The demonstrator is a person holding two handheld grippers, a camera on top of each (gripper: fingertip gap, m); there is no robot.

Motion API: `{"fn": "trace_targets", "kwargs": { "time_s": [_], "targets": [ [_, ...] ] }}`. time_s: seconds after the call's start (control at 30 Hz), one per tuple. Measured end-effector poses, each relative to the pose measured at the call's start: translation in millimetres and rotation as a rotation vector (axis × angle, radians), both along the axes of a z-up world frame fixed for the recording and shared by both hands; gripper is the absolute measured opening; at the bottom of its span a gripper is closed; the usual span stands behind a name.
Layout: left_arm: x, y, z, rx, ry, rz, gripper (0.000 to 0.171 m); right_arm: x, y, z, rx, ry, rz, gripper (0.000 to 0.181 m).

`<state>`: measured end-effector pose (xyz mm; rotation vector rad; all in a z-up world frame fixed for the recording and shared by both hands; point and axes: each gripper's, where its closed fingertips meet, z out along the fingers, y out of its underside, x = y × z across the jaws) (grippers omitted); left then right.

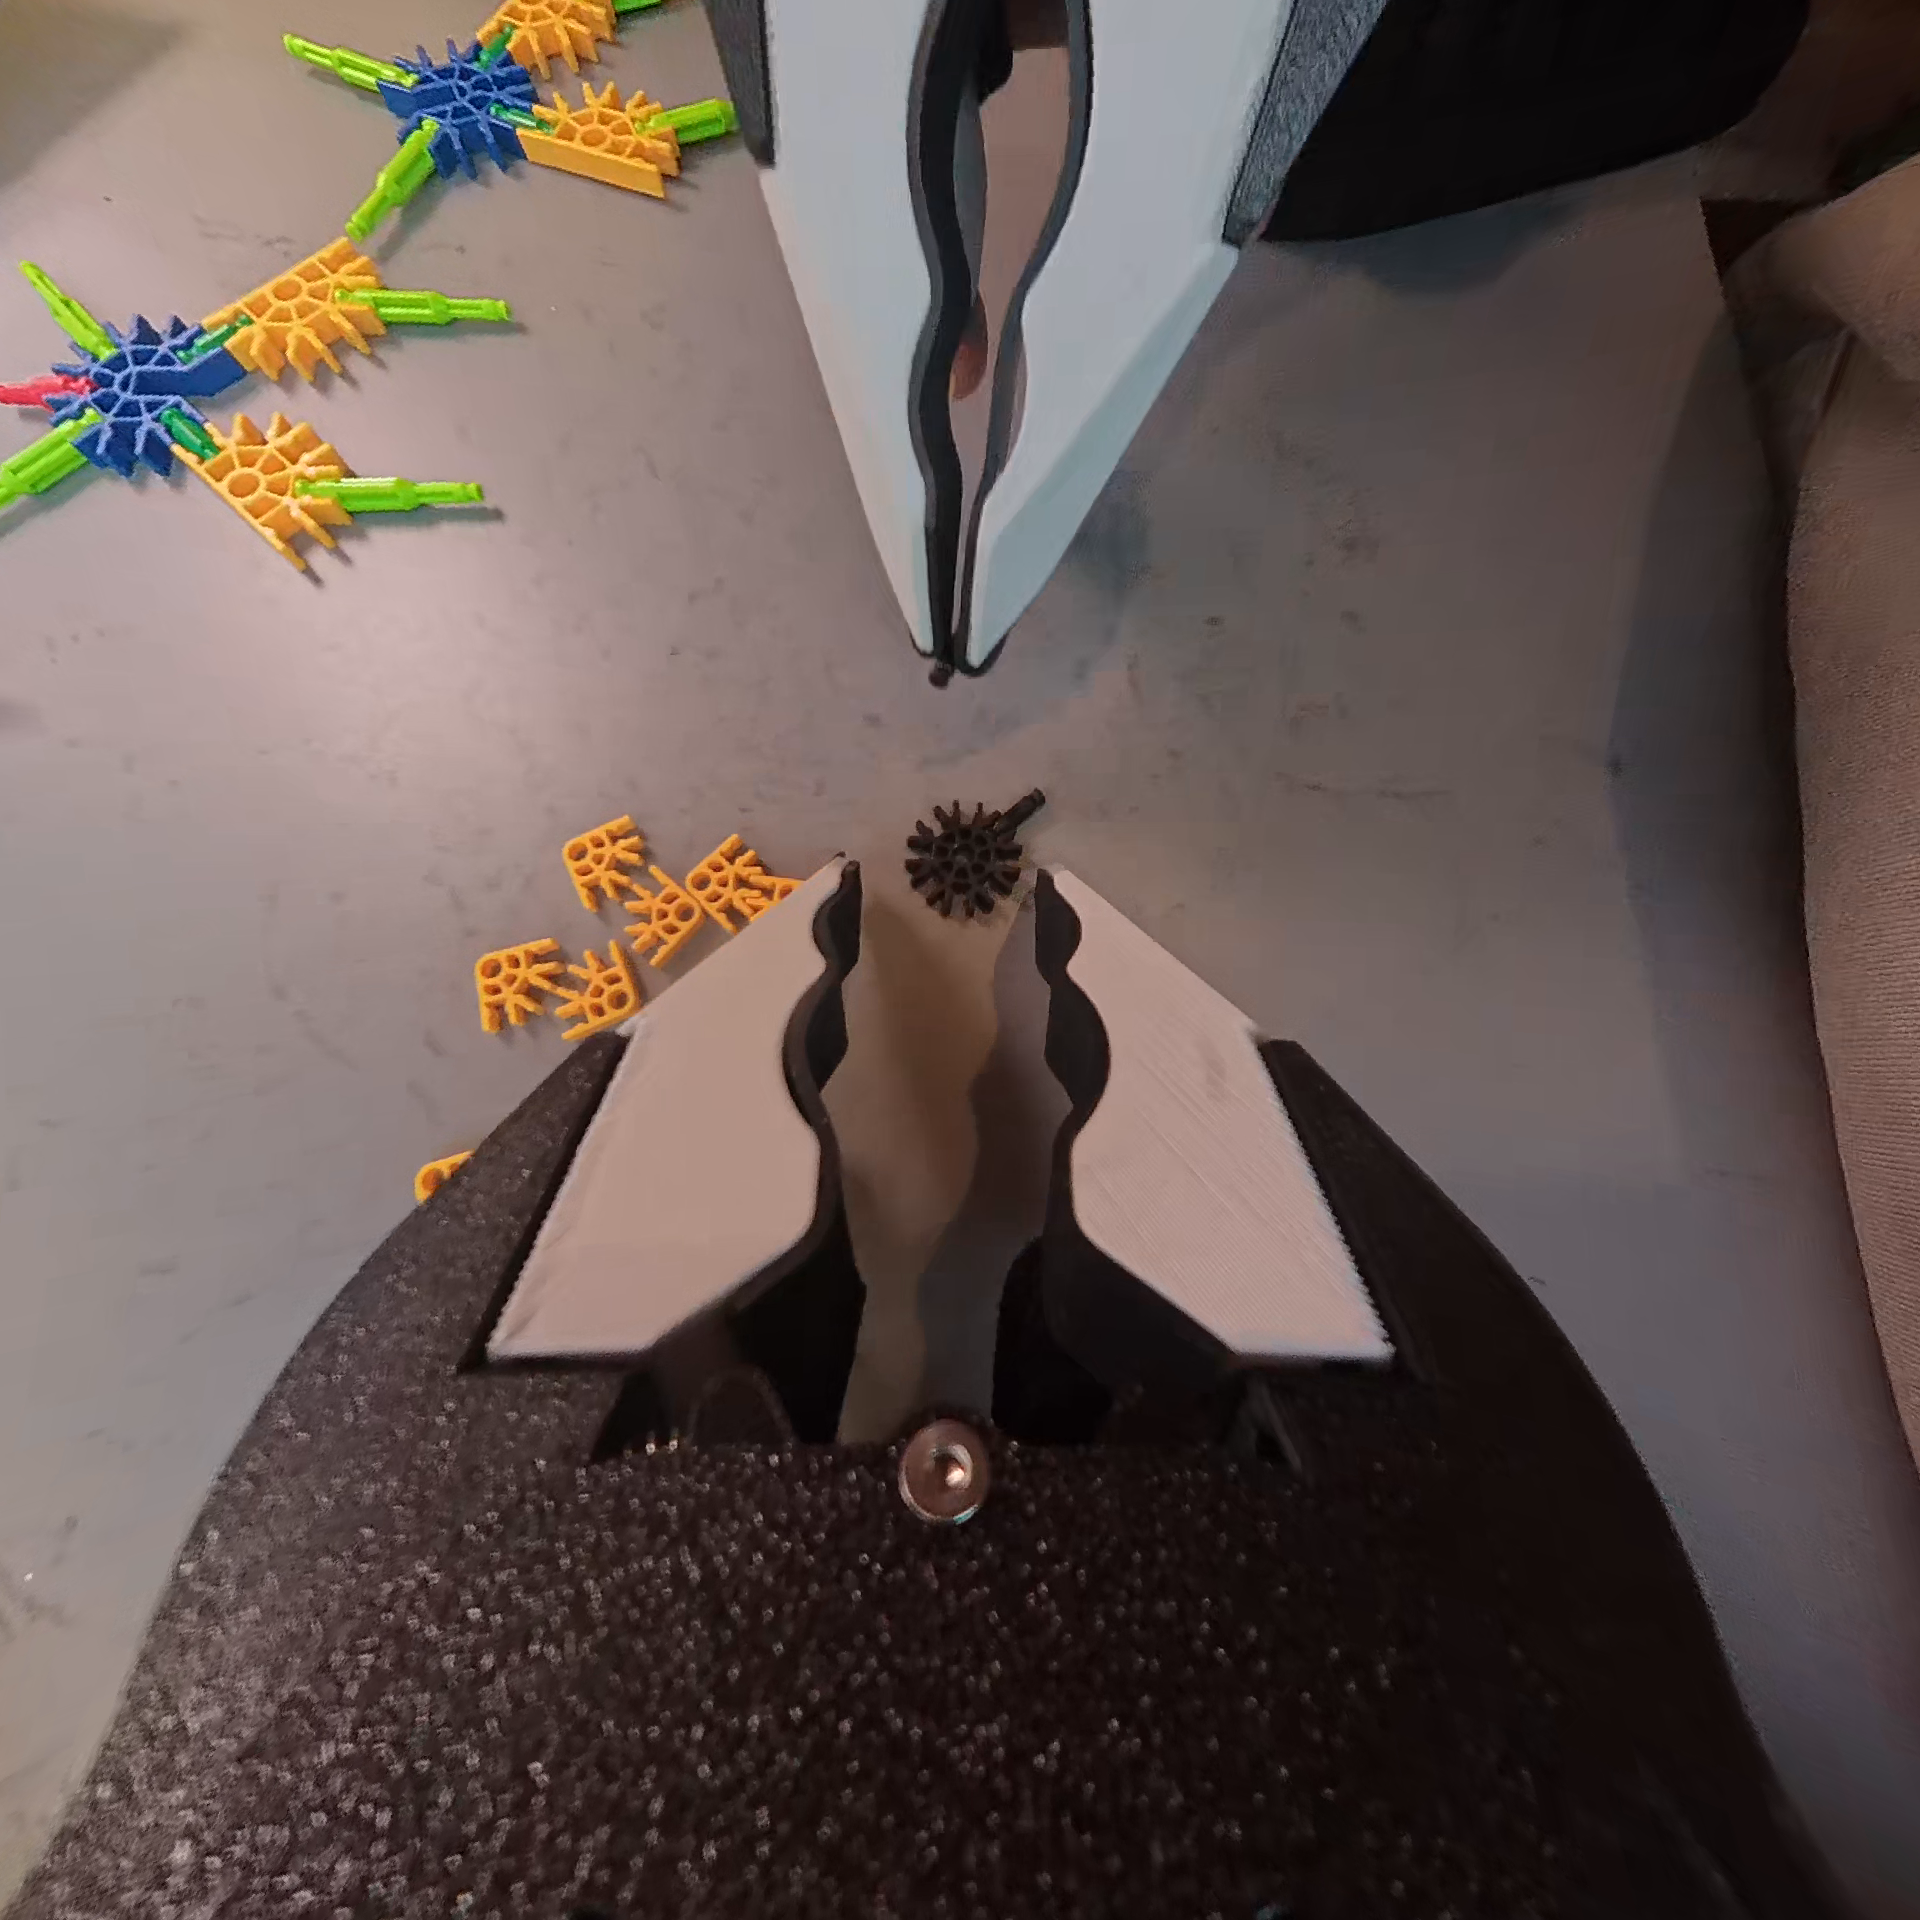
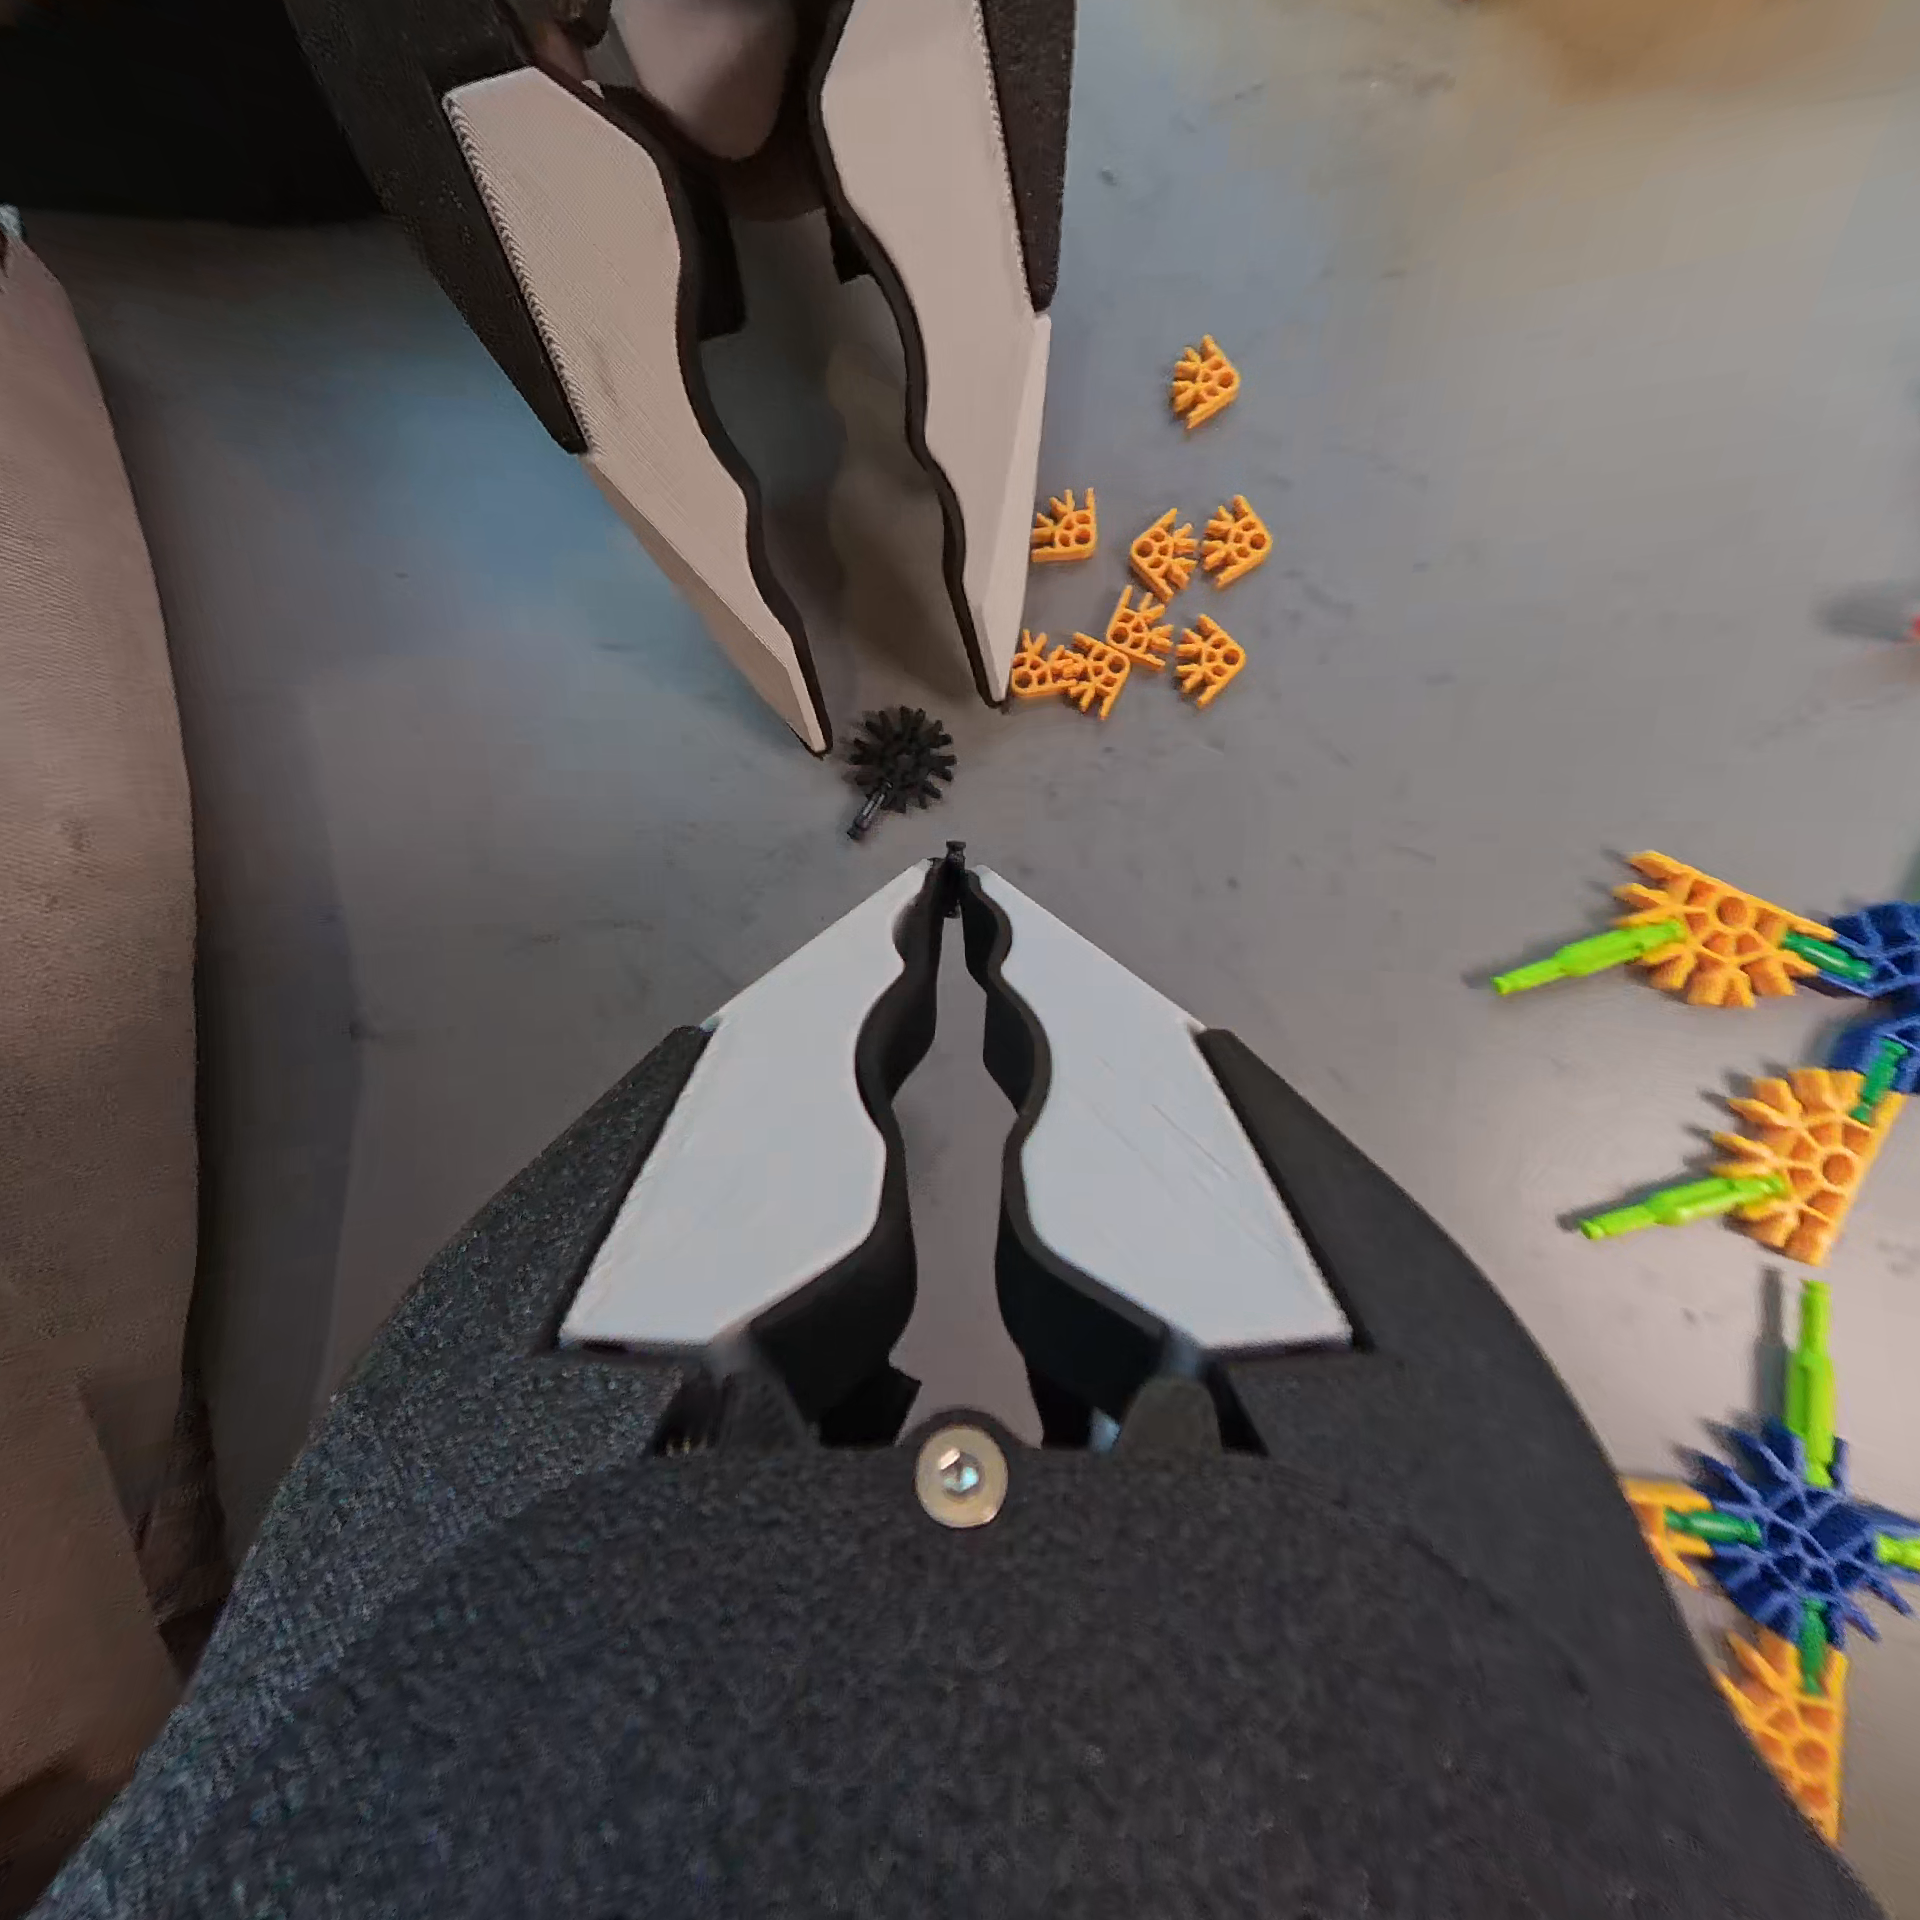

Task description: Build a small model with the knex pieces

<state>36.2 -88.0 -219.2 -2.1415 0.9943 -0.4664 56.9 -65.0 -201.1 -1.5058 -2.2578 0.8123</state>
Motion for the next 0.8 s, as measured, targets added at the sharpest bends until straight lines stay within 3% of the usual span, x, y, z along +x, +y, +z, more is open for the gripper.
{"fn": "trace_targets", "kwargs": {
  "time_s": [0.2,0.8],
  "targets": [
    [4.7,-4.2,-4.3,-0.013,0.019,-0.029,0.028,-5.9,-14.4,-15.2,-0.017,-0.062,0.007,0.0],
    [5.9,-3.5,-4.4,-0.019,-0.003,-0.026,0.021,-6.6,-18.3,-21.5,0.049,-0.146,0.132,0.001]
  ]
}}
